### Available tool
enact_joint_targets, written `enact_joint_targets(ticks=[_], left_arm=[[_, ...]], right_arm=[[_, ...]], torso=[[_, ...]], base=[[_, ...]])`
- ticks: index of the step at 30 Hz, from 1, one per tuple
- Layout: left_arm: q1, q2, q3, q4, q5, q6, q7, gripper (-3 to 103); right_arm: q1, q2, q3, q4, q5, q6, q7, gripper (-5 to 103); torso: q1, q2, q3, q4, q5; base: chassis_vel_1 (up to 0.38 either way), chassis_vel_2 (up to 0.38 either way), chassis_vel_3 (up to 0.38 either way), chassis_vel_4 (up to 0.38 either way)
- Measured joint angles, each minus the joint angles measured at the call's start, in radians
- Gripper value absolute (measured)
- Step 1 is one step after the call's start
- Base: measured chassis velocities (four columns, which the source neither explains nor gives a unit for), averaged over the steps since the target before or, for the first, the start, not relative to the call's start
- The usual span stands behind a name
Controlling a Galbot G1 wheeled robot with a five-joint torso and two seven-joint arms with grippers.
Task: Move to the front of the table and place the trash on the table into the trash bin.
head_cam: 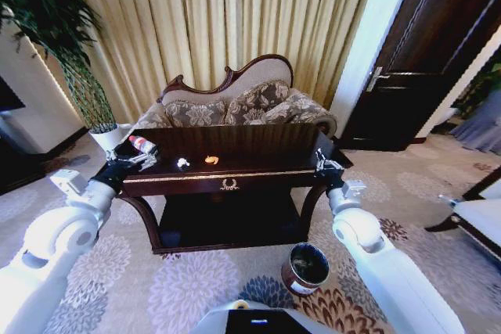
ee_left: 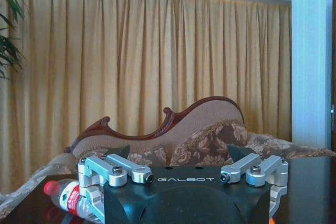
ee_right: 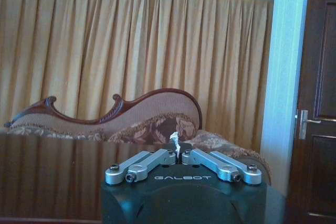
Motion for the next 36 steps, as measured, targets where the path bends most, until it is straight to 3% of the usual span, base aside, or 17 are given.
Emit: enact_joint_targets(ticks=[36], left_arm=[[-0.013, 0.003, 0.012, 0.028, 0.001, -0.014, 0.015, 100]], right_arm=[[-0.003, 0.007, -0.008, -0.008, -0.027, -0.017, 0.019, 1]], torso=[[-0.001, 0.001, -0.001, -0.0002, 0.0003]], base=[[0.025, -0.022, -0.023, 0.024]])
